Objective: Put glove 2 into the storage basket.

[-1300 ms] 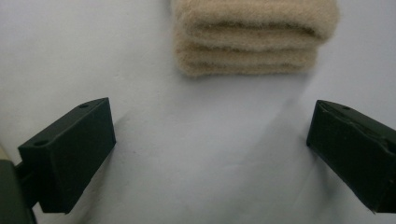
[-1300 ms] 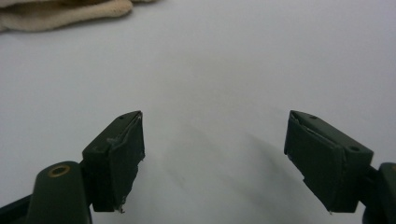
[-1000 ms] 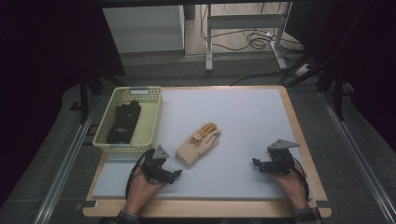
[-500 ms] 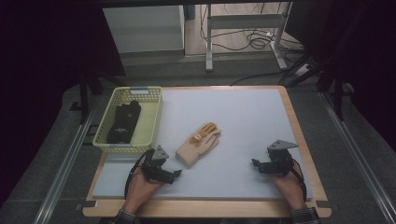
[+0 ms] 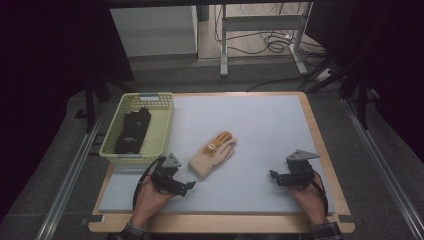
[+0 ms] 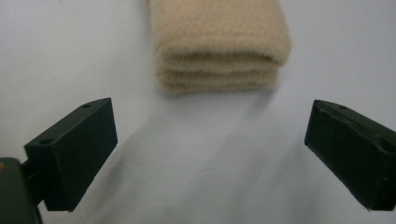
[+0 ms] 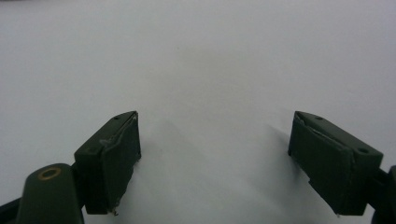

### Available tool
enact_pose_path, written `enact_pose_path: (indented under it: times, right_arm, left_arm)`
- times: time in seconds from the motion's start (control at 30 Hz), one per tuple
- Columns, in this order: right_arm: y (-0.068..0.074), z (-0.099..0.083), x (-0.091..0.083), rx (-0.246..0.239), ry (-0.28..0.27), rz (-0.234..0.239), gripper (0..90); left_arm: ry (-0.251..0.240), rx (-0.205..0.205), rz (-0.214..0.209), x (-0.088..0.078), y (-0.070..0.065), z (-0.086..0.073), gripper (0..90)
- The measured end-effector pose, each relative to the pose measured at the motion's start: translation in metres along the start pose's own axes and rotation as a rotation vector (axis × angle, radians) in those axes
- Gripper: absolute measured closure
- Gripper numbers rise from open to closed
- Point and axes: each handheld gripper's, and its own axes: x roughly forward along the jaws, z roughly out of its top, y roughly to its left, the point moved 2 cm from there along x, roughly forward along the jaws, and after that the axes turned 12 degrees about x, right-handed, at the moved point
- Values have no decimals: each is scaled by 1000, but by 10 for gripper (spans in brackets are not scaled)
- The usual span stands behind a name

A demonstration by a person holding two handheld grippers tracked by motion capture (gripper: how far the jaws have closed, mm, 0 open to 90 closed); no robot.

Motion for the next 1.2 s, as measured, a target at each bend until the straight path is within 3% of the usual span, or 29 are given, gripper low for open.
enact_pose_path:
  times: [0.3, 0.6, 0.9, 1.07, 1.2]
  right_arm:
    - [0, 0, 0, 0, 0, 0, 165]
    - [0, 0, 0, -1, 0, 0, 165]
    - [0, 0, 0, 0, 0, 1, 165]
    - [0, 0, 0, 0, 0, 1, 165]
    - [0, 0, 0, 0, 0, 1, 165]
  left_arm:
    - [7, 21, -5, 0, 4, 27, 0]
    - [33, 20, -21, 14, 9, 58, 0]
    - [91, 34, -41, 47, 20, 84, 0]
    - [132, 34, -44, 70, 26, 89, 0]
    - [165, 42, -73, 85, 26, 90, 0]
